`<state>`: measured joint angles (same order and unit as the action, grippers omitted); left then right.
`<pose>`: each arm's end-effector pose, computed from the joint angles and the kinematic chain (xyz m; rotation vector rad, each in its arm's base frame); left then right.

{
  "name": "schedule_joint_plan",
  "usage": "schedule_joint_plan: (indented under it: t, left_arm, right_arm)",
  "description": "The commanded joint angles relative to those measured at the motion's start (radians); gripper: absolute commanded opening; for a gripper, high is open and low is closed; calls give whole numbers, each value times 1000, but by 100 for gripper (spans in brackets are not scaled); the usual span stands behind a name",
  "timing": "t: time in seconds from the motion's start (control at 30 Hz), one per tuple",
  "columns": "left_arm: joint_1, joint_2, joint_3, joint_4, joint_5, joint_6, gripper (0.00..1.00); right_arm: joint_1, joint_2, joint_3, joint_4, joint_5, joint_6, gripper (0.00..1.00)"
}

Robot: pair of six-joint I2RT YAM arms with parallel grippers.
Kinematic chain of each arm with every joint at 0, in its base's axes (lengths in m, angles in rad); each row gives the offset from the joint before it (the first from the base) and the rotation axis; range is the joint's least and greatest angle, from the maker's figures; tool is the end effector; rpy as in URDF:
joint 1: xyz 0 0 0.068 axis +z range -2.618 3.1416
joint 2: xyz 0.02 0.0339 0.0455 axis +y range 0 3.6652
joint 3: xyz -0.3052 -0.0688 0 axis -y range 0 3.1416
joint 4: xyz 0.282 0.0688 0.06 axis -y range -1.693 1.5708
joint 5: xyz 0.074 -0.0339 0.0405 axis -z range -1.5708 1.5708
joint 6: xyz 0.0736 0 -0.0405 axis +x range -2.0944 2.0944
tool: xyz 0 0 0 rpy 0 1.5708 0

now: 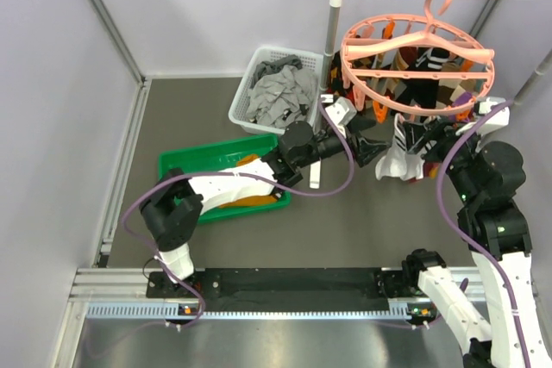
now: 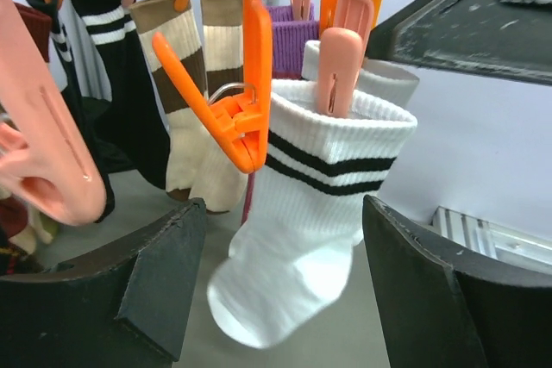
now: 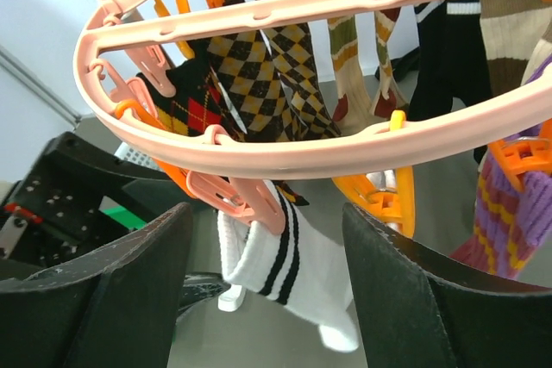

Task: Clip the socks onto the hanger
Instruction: Clamp the sock onto the hanger, then open the clamp at the hanger.

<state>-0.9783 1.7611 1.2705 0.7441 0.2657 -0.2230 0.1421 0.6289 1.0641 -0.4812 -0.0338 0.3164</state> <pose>0.2605 -0.4215 0.3696 0.7441 1.2173 -1.1817 0.1491 0.0238 0.4595 0.1157 1.6260 0.3806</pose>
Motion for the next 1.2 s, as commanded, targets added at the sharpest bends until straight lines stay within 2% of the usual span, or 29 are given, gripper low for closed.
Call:
schedule_joint_plan:
  t: [0.0, 0.4, 0.77, 0.9, 1.03, 1.17]
  left_arm:
    - [27, 20, 61, 120, 55, -67, 77]
    - [38, 78, 156, 132, 102, -98, 73]
    - [38, 117, 213, 113, 86, -98, 69]
    - [38, 112, 213, 110, 79, -101, 63]
    - [38, 103, 205, 94, 66, -104, 49]
    - [36, 87, 178, 92, 55, -111, 44]
  right_arm:
    - [8, -12, 56, 10, 15, -22, 69]
    - [8, -12, 60, 10, 25, -36, 70]
    - [8, -17, 68, 6, 28, -48, 70]
    - [13, -20, 68, 7, 25, -54, 70]
    - [16, -23, 74, 7, 15, -63, 70]
    - [19, -29, 86, 7, -5, -77, 70]
